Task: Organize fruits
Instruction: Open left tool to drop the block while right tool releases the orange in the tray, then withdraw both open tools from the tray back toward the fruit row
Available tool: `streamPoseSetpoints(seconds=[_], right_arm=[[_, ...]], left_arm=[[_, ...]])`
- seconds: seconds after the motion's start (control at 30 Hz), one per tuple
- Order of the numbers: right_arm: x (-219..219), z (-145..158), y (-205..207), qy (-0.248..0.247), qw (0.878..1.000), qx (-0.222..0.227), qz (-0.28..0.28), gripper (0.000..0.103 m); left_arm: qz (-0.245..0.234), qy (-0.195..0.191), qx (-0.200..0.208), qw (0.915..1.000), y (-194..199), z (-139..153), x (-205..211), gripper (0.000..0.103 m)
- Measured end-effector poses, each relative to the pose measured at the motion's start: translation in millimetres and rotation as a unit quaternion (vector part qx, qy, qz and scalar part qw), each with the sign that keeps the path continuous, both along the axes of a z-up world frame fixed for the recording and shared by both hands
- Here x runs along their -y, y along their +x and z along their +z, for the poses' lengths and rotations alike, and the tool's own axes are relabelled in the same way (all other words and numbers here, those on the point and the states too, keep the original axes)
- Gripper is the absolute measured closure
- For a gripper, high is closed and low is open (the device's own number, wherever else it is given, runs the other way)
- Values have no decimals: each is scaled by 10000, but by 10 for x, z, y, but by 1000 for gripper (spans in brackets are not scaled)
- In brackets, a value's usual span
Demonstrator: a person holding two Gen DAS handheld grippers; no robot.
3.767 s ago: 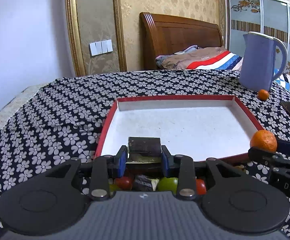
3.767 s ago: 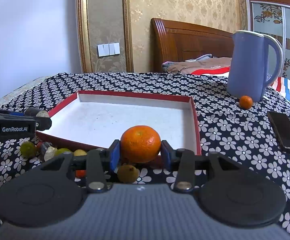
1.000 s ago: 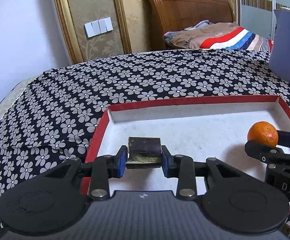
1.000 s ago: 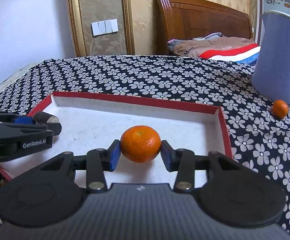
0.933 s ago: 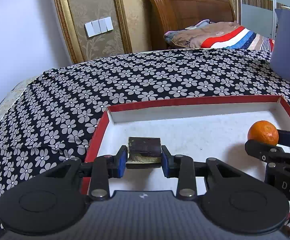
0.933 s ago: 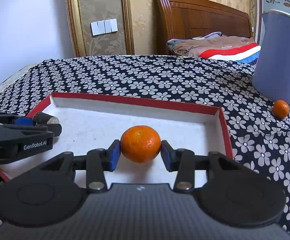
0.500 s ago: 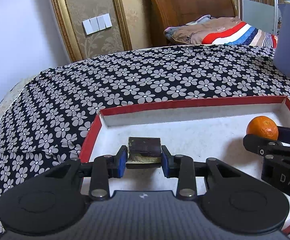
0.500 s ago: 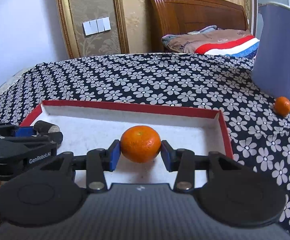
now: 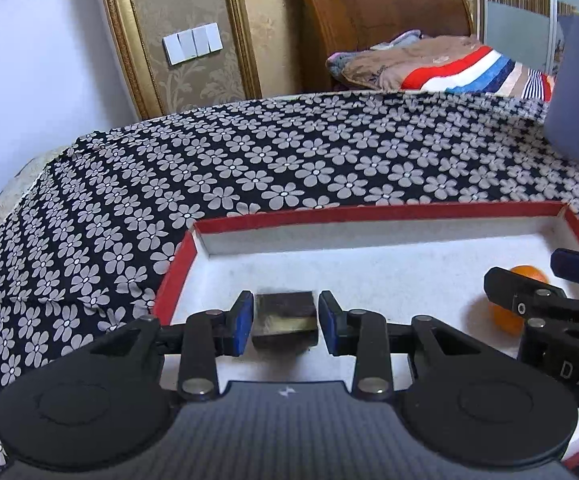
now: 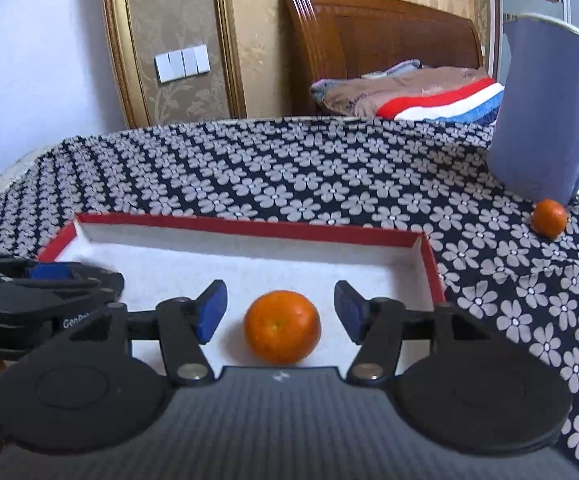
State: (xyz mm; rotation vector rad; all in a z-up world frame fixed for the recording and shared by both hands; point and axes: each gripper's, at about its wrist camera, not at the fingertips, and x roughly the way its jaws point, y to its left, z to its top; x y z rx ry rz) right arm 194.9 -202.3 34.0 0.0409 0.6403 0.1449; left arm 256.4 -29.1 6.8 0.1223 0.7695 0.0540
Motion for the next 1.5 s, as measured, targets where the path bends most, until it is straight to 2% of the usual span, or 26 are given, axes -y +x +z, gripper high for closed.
streamPoseSetpoints(seconds=[0.1,0.17,0.23,0.3,0.5,0.57,0.7,0.87,1.0,1.1,1.17,1.23,1.4,1.5], right_arm=[[-3,121,-140,15,9998,209,43,46],[0,210,-305,-24,9989,459,39,35],[25,285,-517,-1,9972,750,-44,26],[71,339,-773,-2,9948,1021,-44,26],[198,304,-1430,161,9907,1353,-6,1],[218,220,-1590,148,9913,1309,31,0],[273,-26,-1799,43,9958,902,-145,0],[417,-183,-1917,-45,9976,444,-538,0],[469,-179,-2054,-426,9944,811,-524,0],[509,-117,-2086,-351,9933,998,-455,0],[493,-118,-2050,-364,9945,929,-315,0],[445,-152,-2013,-603,9935,915,-312,0],[324,-200,-1978,-560,9938,955,132,0],[225,-224,-1907,-804,9932,815,208,0]], left_arm=[[-42,-169,162,9997,-129,158,-73,64],[-68,-228,313,9992,-246,284,-123,56],[-59,-277,537,9982,-434,413,-229,33],[41,-354,778,9963,-679,522,-376,26],[-8,-893,950,9915,-1366,539,-818,25],[-28,-1011,1021,9896,-1585,448,-934,25],[-161,-1147,1027,9879,-1849,260,-1039,25],[-467,-885,1172,9881,-2063,79,-962,25],[-475,-826,1124,9891,-2066,-38,-956,25],[-401,-797,971,9913,-2013,-104,-977,25],[-362,-760,921,9922,-1969,-131,-994,25],[-249,-701,826,9938,-1928,-149,-997,25],[-375,-454,817,9949,-1880,-164,-938,25],[-494,-453,810,9945,-1858,-166,-902,25]])
